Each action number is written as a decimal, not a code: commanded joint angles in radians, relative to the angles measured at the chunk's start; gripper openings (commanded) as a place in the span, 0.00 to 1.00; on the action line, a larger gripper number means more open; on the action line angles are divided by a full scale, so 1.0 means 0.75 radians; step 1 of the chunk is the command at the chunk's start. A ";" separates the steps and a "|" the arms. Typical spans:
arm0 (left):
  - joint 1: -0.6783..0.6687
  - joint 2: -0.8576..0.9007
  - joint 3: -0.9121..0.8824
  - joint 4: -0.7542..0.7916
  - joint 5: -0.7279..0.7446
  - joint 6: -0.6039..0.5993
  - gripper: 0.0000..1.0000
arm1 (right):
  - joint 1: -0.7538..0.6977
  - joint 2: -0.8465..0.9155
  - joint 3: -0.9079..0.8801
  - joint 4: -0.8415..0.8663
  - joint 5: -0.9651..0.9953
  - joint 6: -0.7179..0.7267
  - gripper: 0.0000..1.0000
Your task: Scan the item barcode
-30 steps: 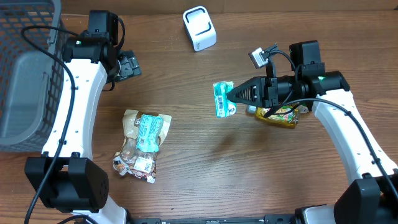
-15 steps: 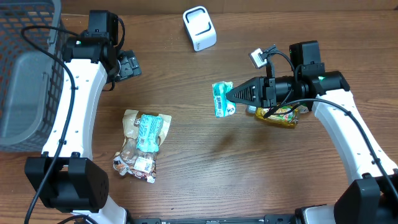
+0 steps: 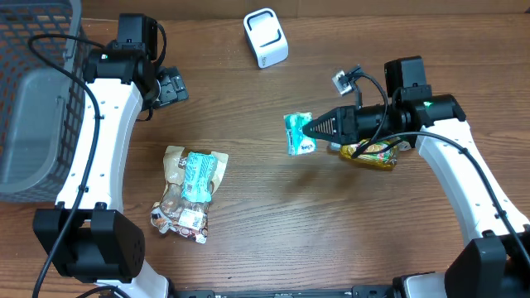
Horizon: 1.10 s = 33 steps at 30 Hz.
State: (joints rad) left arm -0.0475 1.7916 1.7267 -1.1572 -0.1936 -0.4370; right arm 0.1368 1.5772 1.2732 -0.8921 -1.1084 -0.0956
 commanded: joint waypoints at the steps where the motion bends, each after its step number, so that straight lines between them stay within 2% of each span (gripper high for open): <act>1: 0.001 -0.017 0.012 -0.002 0.005 0.019 1.00 | 0.030 -0.020 -0.006 -0.012 0.356 0.033 0.04; 3: 0.001 -0.017 0.012 -0.002 0.005 0.019 0.99 | 0.063 -0.020 -0.016 -0.012 0.476 0.041 0.04; 9: 0.001 -0.018 0.012 -0.002 0.005 0.019 1.00 | 0.233 -0.013 -0.058 0.015 1.084 0.298 0.04; 12: 0.001 -0.017 0.012 -0.002 0.005 0.019 0.99 | 0.290 -0.013 -0.059 0.020 1.277 0.378 0.04; 21: 0.001 -0.017 0.012 -0.002 0.005 0.019 1.00 | 0.330 -0.013 -0.003 0.004 1.403 0.474 0.04; 26: 0.001 -0.018 0.012 -0.002 0.005 0.019 1.00 | 0.330 -0.013 0.211 -0.158 1.409 0.473 0.04; 33: 0.001 -0.018 0.012 -0.002 0.005 0.019 1.00 | 0.330 -0.007 0.638 -0.456 1.496 0.482 0.03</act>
State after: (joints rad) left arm -0.0475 1.7916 1.7267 -1.1576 -0.1936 -0.4370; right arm 0.3805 1.5795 1.6306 -1.1881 -0.0387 0.2523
